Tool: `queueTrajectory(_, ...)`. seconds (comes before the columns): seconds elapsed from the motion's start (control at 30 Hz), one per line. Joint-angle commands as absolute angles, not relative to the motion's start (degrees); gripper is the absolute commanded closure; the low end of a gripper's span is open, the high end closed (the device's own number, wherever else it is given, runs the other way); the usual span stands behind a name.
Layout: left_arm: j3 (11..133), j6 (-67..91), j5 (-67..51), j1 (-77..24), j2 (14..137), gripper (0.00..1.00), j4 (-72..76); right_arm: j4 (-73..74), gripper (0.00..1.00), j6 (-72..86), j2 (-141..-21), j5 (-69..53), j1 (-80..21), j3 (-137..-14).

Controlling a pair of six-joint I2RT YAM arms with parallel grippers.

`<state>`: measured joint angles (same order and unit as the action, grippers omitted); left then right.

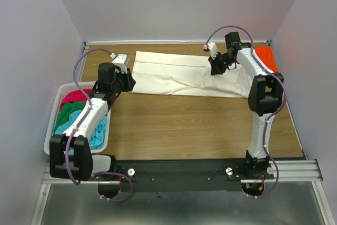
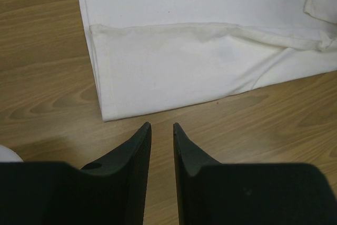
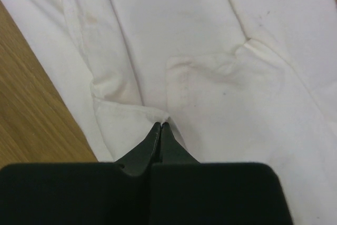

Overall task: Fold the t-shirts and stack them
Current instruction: Fold the tshirt

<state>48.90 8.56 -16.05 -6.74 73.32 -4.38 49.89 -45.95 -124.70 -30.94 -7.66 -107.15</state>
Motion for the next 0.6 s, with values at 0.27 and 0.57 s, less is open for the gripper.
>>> queueTrajectory(0.27, 49.9, 7.5, -15.2, -6.5, 74.5, 0.69, -4.3, 43.7, 0.99, -44.3, -126.6, -22.9, -9.3, -115.3)
queueTrajectory(0.57, 50.3, 7.2, -15.3, -6.5, 75.8, 0.69, -4.5, 36.5, 0.99, -41.6, -127.9, -18.5, -9.9, -115.9)
